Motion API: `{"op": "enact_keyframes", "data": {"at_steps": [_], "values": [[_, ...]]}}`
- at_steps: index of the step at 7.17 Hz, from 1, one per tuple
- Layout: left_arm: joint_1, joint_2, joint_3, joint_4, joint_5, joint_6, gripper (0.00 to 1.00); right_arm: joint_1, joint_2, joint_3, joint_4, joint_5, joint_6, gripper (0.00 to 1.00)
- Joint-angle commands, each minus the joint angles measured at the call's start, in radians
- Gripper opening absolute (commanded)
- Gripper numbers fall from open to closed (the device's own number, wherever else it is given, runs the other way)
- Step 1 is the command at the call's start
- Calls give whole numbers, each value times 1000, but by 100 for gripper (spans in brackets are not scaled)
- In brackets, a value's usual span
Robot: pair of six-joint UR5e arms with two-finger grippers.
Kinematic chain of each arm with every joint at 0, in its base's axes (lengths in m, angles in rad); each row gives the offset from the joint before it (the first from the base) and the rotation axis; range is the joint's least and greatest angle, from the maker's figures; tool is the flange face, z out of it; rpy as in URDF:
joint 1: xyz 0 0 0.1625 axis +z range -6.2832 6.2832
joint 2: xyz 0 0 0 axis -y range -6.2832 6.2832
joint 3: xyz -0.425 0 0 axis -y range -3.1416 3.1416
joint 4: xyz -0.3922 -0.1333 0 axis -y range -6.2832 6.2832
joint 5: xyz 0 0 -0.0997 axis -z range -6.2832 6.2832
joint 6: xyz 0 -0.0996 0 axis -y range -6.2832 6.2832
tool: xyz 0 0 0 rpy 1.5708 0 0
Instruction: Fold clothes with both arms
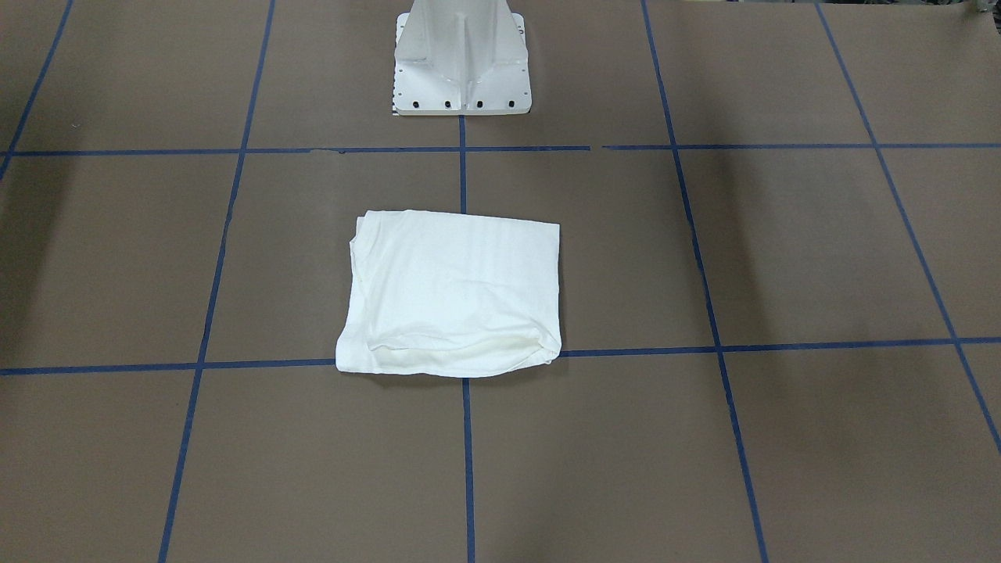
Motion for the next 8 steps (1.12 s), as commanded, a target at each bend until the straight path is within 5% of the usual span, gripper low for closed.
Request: {"op": "enact_keyframes", "data": {"at_steps": [1, 8], "values": [[-2, 26, -78, 53, 0, 8, 100, -1, -2, 3, 0, 8, 35, 100], [0, 28, -66, 52, -5, 8, 100, -4, -16, -15, 7, 2, 24, 100]]}}
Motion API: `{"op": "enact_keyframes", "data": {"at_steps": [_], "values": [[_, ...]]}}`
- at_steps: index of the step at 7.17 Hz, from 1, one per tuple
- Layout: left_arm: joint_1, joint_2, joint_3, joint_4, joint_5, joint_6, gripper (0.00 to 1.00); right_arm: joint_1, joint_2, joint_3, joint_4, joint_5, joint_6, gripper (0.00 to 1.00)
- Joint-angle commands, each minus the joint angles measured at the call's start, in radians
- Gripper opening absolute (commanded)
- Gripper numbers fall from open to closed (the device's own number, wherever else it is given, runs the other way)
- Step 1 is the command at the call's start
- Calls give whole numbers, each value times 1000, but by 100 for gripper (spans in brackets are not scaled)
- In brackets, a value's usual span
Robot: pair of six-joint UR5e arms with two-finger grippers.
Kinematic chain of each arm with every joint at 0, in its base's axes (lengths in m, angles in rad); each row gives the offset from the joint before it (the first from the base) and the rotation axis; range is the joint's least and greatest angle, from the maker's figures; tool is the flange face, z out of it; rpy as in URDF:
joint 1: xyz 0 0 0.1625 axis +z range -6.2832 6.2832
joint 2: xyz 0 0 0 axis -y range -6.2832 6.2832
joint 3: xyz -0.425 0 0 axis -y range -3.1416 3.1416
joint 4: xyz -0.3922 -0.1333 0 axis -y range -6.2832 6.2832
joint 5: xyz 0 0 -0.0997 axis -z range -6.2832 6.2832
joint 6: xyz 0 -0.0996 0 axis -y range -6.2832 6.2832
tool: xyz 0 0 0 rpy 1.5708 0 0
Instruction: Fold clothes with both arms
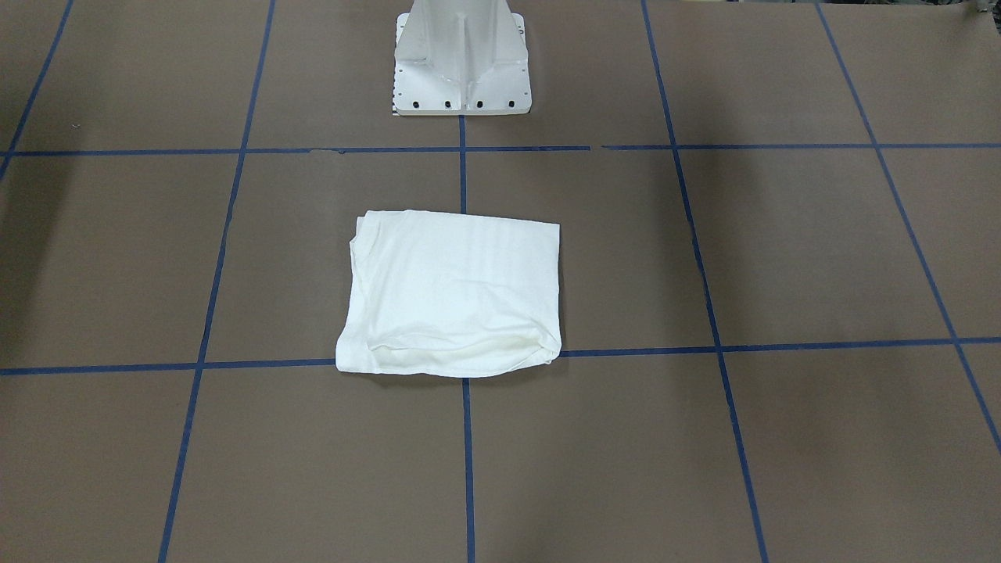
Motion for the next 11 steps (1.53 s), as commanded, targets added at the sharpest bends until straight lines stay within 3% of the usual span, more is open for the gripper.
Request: {"op": "enact_keyframes", "data": {"at_steps": [1, 11], "values": [[1, -2, 2, 2, 0, -1, 100, 0, -2, -4, -1, 2, -3, 100], [1, 0, 7, -1, 1, -1, 100, 0, 1, -2, 1, 7, 4, 100]]}}
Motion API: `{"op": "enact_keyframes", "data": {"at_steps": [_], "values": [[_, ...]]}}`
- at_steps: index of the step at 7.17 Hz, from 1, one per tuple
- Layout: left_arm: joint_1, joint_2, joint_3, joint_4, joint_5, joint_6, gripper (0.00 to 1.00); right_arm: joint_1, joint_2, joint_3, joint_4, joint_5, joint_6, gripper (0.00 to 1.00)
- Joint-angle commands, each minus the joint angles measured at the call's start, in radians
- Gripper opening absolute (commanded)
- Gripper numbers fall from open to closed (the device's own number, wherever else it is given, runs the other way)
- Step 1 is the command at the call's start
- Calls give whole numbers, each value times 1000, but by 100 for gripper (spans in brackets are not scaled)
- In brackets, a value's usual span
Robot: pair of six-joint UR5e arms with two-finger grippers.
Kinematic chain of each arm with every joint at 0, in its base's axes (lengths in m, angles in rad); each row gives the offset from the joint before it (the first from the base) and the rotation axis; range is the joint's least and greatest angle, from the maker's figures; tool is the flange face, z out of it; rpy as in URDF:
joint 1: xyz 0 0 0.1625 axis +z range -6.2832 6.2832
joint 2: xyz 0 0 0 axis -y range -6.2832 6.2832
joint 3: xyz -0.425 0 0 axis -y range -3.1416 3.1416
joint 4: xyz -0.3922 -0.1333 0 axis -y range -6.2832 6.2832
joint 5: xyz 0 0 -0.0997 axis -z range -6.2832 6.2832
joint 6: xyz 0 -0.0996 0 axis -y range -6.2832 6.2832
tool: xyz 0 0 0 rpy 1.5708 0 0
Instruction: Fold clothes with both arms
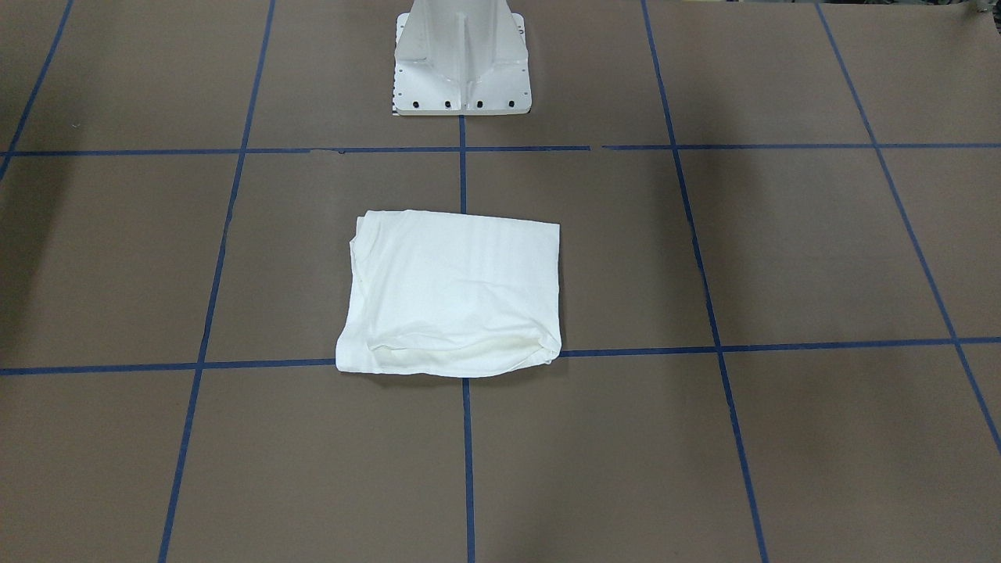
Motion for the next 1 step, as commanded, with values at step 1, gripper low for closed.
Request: {"op": "enact_keyframes", "data": {"at_steps": [1], "values": [[-2, 9, 6, 2, 0, 0, 100, 0, 4, 8, 0, 2, 1, 100]]}}
